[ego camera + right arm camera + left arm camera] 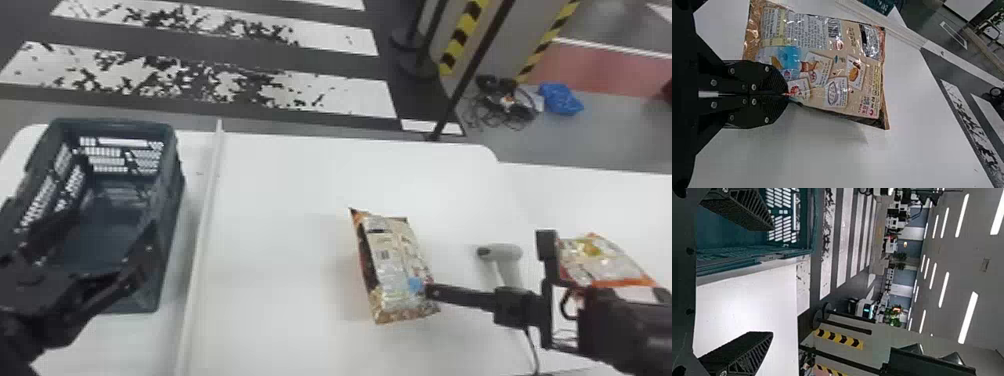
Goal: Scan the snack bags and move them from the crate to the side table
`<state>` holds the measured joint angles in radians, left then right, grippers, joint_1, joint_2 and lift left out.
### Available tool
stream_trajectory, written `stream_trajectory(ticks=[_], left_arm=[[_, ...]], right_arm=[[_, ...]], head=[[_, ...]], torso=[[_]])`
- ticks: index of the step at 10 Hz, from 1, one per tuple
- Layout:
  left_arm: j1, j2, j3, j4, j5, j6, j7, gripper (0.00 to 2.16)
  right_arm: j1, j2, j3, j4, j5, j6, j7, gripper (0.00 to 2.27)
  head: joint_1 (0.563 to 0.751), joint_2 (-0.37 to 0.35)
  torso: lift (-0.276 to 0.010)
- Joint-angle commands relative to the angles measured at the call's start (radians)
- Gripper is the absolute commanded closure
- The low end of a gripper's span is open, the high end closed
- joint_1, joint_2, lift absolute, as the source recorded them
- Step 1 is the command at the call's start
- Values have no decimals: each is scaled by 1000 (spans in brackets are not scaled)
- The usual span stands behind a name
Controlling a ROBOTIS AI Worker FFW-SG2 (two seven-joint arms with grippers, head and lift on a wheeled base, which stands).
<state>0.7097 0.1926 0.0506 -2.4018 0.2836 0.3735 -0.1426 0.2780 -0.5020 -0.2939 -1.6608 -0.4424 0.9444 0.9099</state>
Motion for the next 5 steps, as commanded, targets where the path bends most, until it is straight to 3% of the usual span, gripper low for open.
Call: stream_trajectory(ticks=[1,3,5], left_arm=[[2,-1,0,1,0,-6,0,39],[4,-1,-2,-2,-1,-9,0,39],[10,-1,-2,-2,-3,-12,-2,39]], right_arm=[[15,0,-39,-27,-52,9,0,2233],[13,-4,-128,-77,-130,73,-8,2233],[-57,-12,-222,-47,-187,64,-94,2233]], head=[[695,-219],[695,-221],[695,-249]], torso=[[-87],[-87],[-87]])
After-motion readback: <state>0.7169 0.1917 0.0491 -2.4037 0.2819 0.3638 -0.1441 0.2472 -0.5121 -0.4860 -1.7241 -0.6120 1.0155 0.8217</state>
